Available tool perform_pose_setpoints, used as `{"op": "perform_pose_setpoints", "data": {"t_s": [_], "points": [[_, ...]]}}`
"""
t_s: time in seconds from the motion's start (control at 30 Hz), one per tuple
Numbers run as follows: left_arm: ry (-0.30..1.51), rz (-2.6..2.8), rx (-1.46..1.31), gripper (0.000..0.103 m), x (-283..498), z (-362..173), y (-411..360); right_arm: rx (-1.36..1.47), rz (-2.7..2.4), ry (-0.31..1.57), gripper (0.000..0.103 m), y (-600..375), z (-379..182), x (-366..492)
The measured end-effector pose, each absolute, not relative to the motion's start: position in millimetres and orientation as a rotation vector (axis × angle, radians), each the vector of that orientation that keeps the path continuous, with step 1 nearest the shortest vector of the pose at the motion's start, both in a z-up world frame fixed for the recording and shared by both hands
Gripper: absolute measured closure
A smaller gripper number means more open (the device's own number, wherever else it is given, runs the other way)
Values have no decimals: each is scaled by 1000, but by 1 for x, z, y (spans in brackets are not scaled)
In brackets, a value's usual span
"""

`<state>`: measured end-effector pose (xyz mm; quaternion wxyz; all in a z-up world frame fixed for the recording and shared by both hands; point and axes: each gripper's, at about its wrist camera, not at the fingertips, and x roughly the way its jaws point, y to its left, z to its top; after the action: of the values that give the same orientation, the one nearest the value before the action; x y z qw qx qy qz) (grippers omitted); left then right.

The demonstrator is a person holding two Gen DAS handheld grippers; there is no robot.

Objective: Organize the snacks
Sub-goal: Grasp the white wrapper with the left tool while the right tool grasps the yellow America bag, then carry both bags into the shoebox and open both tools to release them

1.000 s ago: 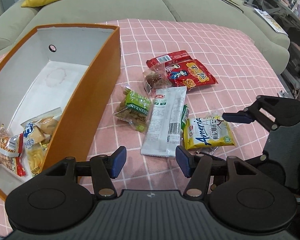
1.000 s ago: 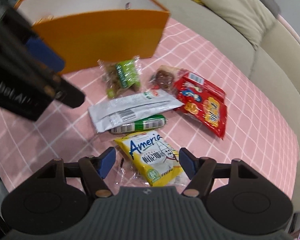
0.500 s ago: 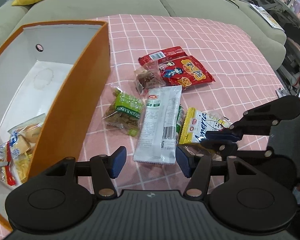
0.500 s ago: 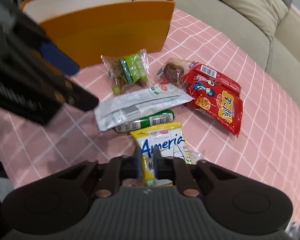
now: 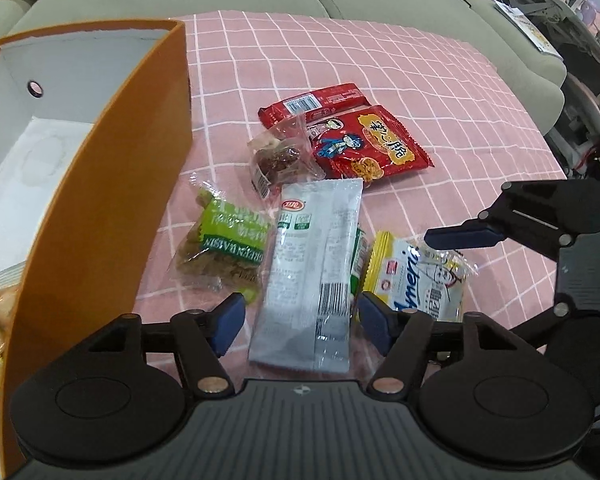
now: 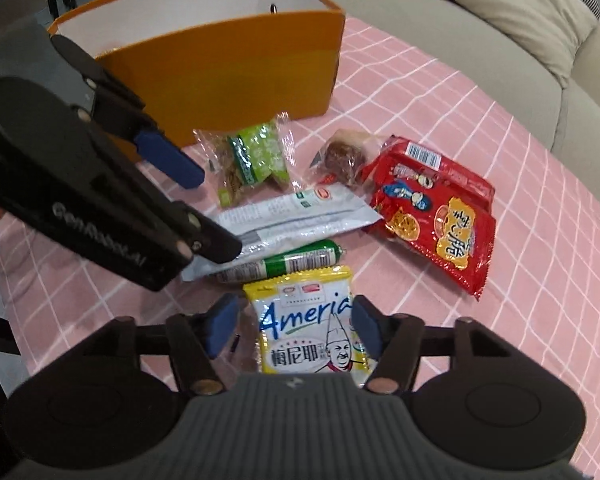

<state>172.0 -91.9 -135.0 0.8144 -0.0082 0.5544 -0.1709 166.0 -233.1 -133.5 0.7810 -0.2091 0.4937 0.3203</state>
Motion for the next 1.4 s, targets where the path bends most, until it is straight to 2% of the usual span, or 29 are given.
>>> {"op": "perform_pose_setpoints", "data": {"t_s": [0.5, 0.6, 0.63, 0.67, 1.2, 1.4], "points": [[1247, -375, -56, 27, 192, -164, -102, -361, 715, 1132, 46, -238, -154, 181], [1240, -381, -56, 36, 193, -164, -104, -349, 718, 1134, 49, -238, -155, 180], [1240, -387, -67, 45, 193, -164, -103, -344, 717, 1134, 50, -239, -155, 180], [1244, -394, -80, 48, 193, -163, -103, -340, 715, 1134, 52, -239, -155, 180], [1220, -267, -57, 51, 145, -126, -72, -256, 657, 1104, 52, -236, -129, 163], [1154, -260, -59, 51, 122, -101, -66, -219, 634, 1048, 52, -229, -106, 144]]}}
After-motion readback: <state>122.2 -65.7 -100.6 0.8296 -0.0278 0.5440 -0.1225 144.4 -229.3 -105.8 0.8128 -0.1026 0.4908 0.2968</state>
